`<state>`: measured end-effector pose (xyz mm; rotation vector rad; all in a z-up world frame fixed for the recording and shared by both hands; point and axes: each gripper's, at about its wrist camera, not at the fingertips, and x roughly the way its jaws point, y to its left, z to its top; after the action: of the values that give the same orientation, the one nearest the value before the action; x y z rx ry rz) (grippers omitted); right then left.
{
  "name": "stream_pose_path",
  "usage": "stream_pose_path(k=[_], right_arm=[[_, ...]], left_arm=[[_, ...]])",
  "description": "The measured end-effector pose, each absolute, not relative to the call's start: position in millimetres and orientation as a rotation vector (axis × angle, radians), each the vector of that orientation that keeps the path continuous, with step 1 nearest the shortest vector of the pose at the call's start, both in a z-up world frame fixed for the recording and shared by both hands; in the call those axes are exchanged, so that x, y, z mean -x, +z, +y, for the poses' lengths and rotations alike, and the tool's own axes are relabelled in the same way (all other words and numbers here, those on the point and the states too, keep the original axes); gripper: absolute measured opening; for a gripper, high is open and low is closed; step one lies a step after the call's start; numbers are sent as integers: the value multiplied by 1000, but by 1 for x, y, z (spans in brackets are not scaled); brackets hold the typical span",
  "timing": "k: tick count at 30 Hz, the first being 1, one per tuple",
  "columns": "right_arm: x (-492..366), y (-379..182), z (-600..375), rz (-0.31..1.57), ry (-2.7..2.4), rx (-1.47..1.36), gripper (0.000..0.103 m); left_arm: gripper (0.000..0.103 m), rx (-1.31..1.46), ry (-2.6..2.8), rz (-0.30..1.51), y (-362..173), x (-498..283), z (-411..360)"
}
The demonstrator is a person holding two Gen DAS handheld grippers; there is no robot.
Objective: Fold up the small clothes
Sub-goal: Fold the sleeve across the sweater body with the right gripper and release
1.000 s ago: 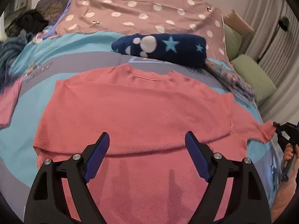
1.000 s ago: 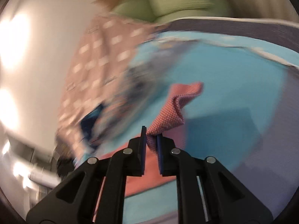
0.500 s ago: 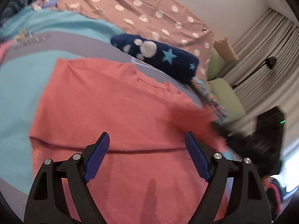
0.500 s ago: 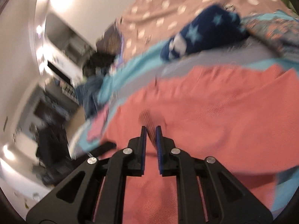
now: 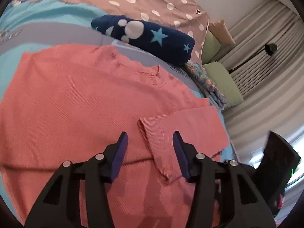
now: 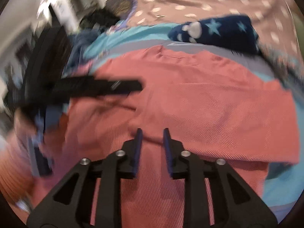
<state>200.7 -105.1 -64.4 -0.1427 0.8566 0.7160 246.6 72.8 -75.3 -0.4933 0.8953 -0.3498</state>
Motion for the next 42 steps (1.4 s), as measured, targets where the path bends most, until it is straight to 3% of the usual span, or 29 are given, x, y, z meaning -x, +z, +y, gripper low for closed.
stream_pose_path(k=[2,6,7,8,9,12,16,23,36,37,40,42], right_arm=[[-193,-69,-93,830,721,246,39],[-194,-76,-77,788,689,342,41],[-197,-78,-75,784,675,356,35],[-200,-80,-72,785,661,365,10],[-203,-81,-71,788,647,369,2],[-211,-69,-82,777,635,279,2],[-217,-19,-96,701,669,127,2],[-213,29,-46,619,820,73,2],[-235,-34,45,851,921,110,4],[-233,-34,35,852,916,105,6],[-233,-30,2,856,865,78,28],[-232,-26,-28,847,811,75,30]], left_arm=[[51,455,-352,905,-75,-255,66],[47,429,-344,950,-86,-269,60],[13,420,-356,941,-86,-271,57],[5,419,-399,950,-88,-273,53],[2,438,-424,956,-89,-274,51],[2,445,-459,883,-70,-268,45],[2,454,-508,731,-6,-261,58],[2,346,-430,598,56,-233,100],[3,352,-111,769,-20,-224,196],[3,347,-109,775,-24,-222,197],[15,311,-84,781,-33,-217,194],[25,281,-51,786,-36,-214,192]])
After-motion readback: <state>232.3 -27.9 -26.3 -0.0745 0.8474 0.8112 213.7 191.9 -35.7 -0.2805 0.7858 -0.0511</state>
